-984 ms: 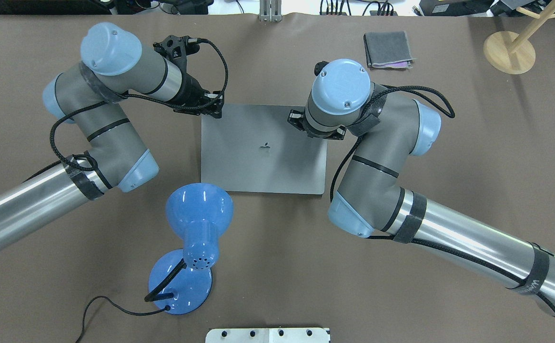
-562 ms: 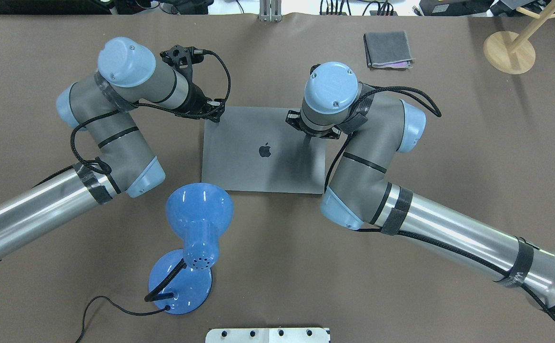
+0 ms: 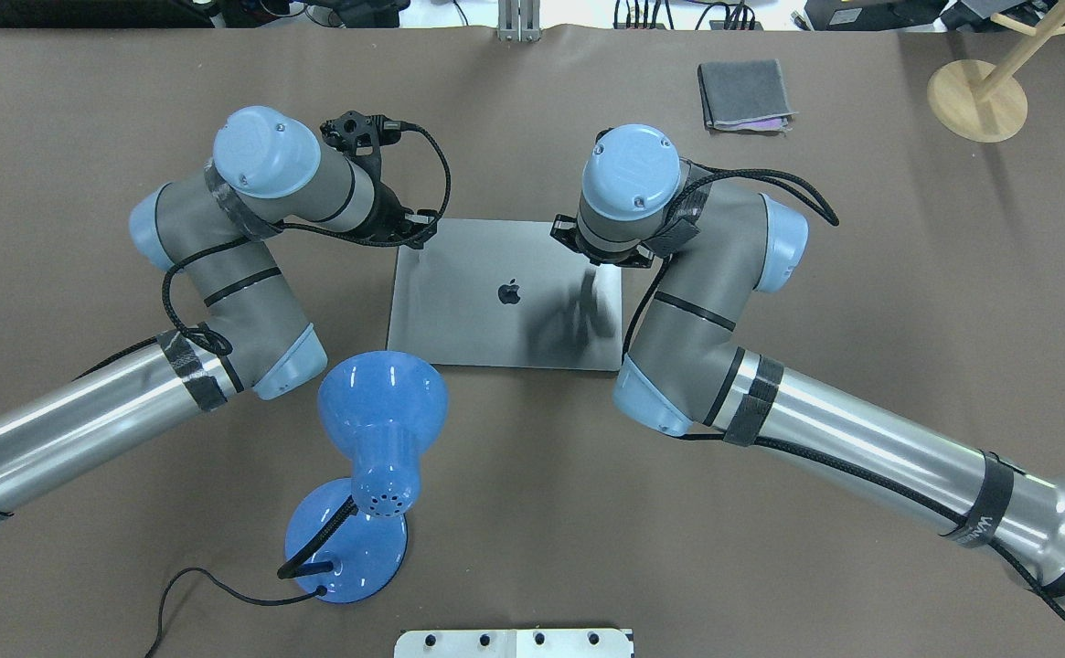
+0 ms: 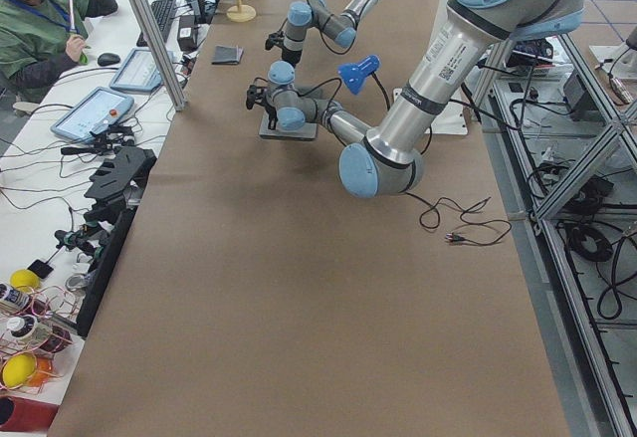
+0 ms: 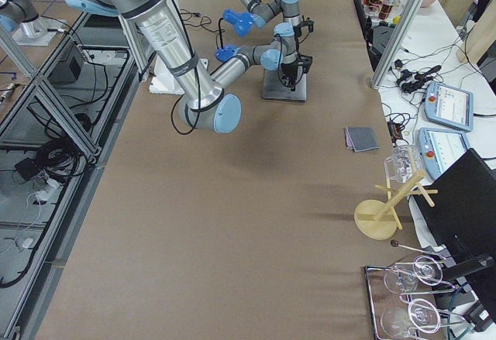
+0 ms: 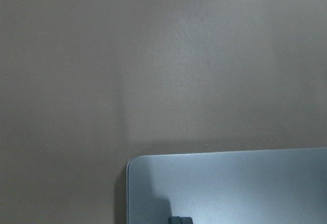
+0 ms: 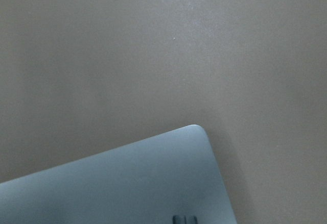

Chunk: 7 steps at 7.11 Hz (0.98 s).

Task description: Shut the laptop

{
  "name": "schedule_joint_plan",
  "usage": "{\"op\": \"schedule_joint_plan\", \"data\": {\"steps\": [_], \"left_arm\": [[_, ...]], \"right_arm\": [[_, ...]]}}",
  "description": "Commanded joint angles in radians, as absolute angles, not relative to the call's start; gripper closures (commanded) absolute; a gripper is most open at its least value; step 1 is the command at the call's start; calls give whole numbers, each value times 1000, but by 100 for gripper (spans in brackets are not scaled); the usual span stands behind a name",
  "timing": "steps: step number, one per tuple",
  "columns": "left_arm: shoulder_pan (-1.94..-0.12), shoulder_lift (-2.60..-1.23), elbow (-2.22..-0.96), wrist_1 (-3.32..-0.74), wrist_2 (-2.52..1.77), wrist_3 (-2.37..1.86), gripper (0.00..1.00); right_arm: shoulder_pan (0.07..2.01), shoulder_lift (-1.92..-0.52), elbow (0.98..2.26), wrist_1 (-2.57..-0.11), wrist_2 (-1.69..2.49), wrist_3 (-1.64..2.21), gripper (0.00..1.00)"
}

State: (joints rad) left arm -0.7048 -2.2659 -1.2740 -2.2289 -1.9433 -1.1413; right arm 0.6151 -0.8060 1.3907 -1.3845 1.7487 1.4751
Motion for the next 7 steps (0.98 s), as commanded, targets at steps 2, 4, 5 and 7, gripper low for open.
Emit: {"op": "schedule_joint_plan", "data": {"steps": [2,4,5,7], "left_arm": [[-707,-2266,-1302,-2227,-1954,-1141,100],[-739,-2258,-1382,-2144,-2032,-1115,100],[-776,-2244,-1446,-2059,-2087,-1044,48],[-839,-2150,-1628,-1901,-2133,-881,1]], "right_arm": [[632,-807,1414,-1384,1759,1468,100],[673,-871,1507,-1388,1790,1421,37],[690,-938,1588,-1396,1789,1369,0],[789,-1021,1688,-1431,1895,1278,0]]}}
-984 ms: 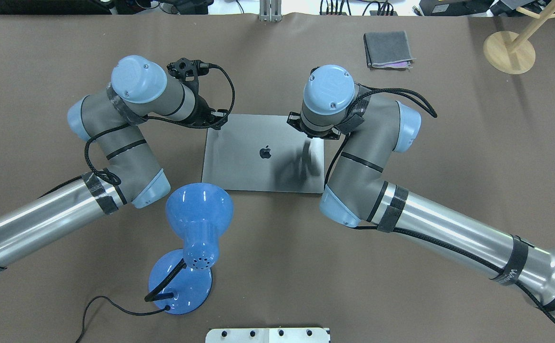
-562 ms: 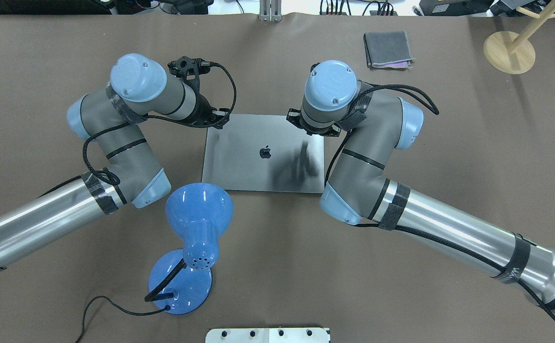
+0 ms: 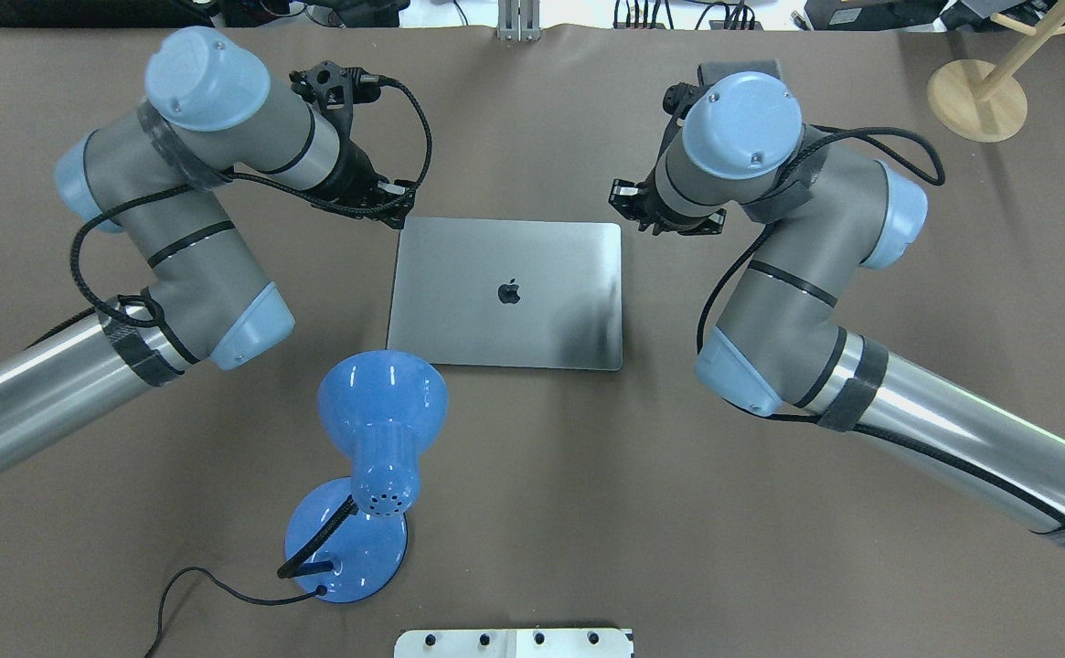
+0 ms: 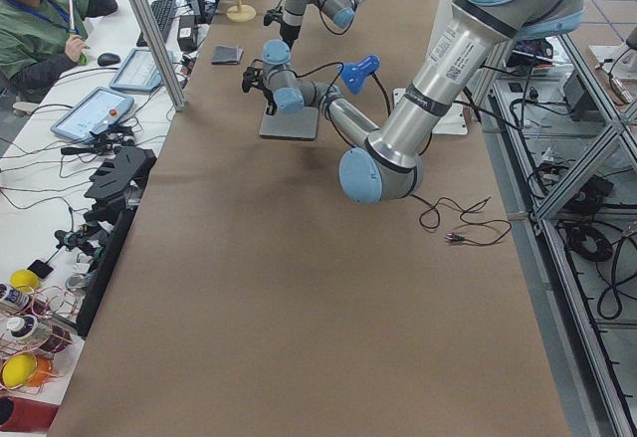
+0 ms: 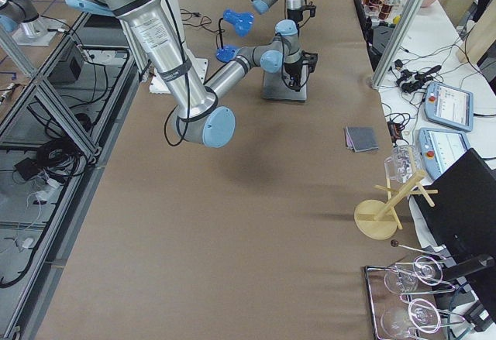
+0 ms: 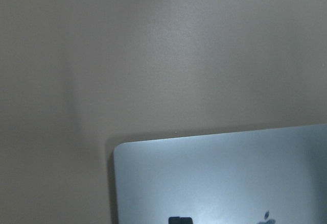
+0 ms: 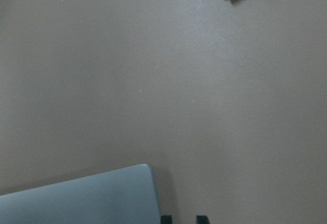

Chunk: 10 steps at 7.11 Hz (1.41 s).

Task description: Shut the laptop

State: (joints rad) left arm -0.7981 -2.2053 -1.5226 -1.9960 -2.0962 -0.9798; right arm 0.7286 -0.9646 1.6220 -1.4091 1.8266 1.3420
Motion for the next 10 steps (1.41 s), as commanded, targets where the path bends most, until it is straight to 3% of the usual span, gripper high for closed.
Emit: {"op": "schedule_joint_plan", "data": {"steps": [1,3,5,8,10], "left_arm": [[-907,-2122,-1705,-1785,-2193,-818,1],[-1007,-1987,-1862,-1631,-2221,-592,1],[-1173,-1872,-1865,-1563,-2250,-320,1],[-1409,-1749,-1746,-1563,-2264,24,1],[-1541,-1730,-1576,-1566,-2385,182,1]], "right_arm": [[839,-1102,1756,-1437,1951,1191,0],[928,-1284,1846,-1434,2011,1004,0],[1062,-1492,1931,-1428,2083,771,0],[1340,-1717,1924,-1453,2221,287,0],[1513,-1733,1924,-1718,2201,-70,0]]}}
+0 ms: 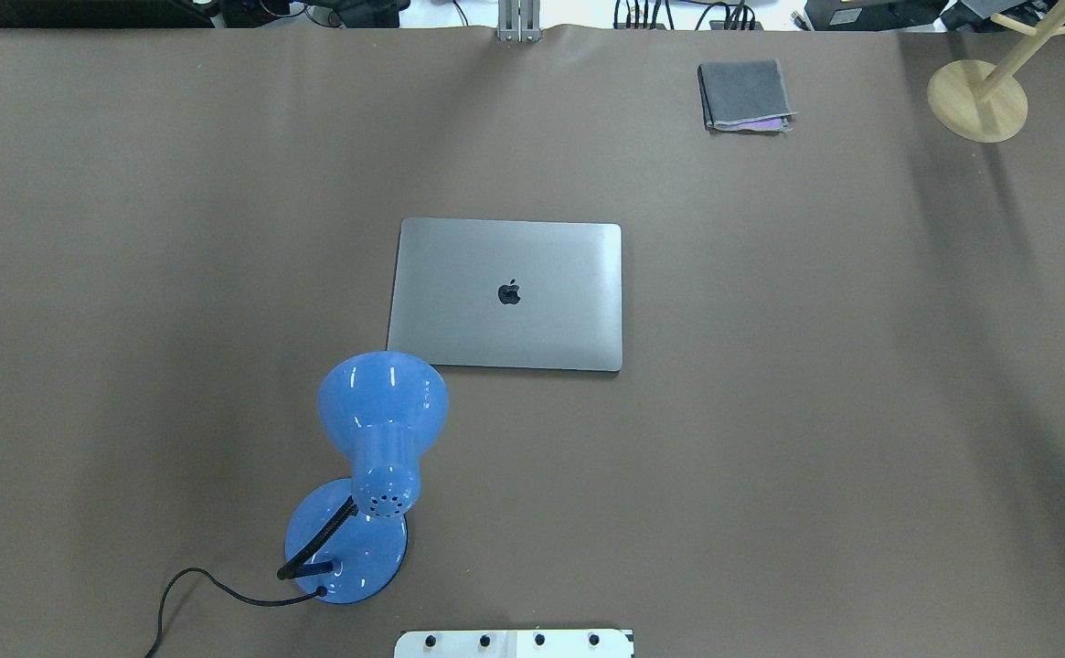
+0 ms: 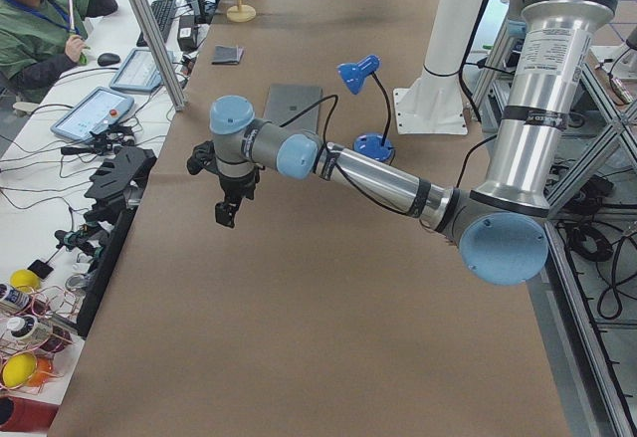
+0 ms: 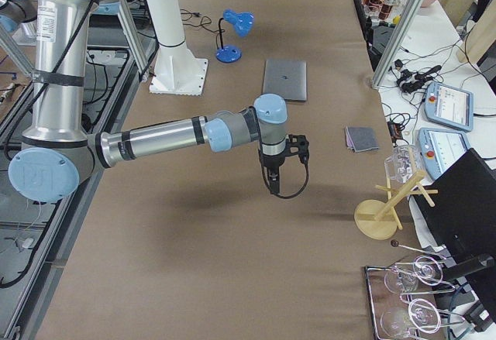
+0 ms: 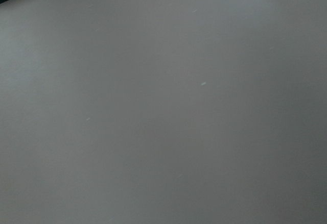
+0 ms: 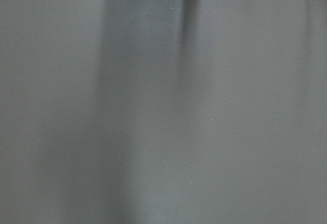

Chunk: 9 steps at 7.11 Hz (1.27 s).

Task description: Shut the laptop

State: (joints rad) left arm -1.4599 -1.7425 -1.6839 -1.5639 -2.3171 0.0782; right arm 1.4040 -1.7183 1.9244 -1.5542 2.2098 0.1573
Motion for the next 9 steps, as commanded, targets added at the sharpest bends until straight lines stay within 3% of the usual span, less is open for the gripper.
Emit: {"op": "schedule_joint_plan", "data": {"steps": [1,4,9], "left_arm": [[-1549,-1732,-1506,-1565,-2375,281,1],[-1558,-1672,-1453,-1586,-2345,342,1],[-1574,-1670,-1489,-1548,-2335,331,1]], "right_arm": [[1572,-1721,1918,-1830,2189,-192,0],[1583,-1750,1803,-1842,2198,-204,0],[1583,-1750,1787,-1799,2201,-210,0]]}}
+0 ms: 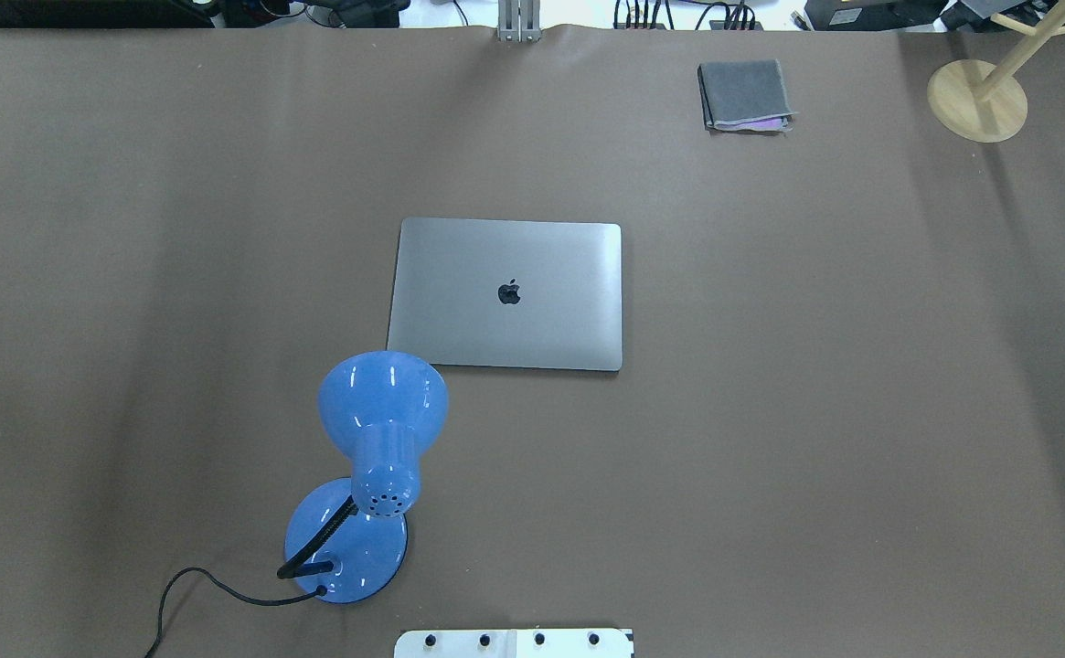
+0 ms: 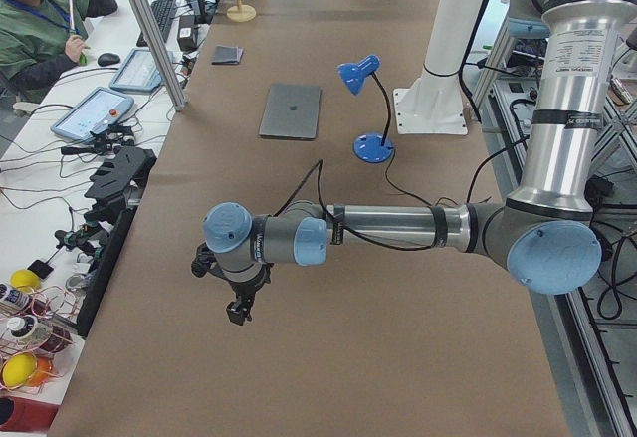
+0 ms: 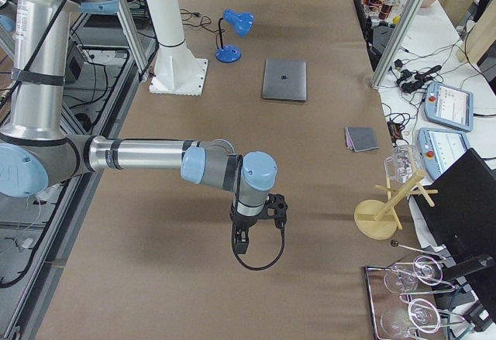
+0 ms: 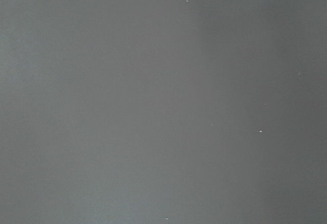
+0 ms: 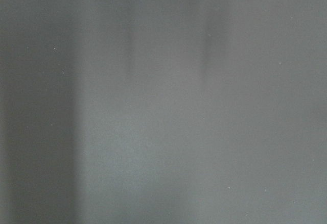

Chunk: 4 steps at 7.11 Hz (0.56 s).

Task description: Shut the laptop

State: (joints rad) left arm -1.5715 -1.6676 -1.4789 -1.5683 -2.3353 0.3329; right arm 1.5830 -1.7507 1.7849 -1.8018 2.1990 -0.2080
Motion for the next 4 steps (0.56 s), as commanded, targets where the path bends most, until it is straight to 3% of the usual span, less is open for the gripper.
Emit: {"op": "schedule_joint_plan", "data": {"steps": [1,4], "left_arm": [[-1574,-1671,-1499,-1525,-2336,331,1],[-1574,-1593,-1600,-1539,-2336,339,1]], "right_arm": [[1583,-1750,1790,-1799,2201,-210,0],[1583,-1750,1792,-1801,2215,-213,0]]}}
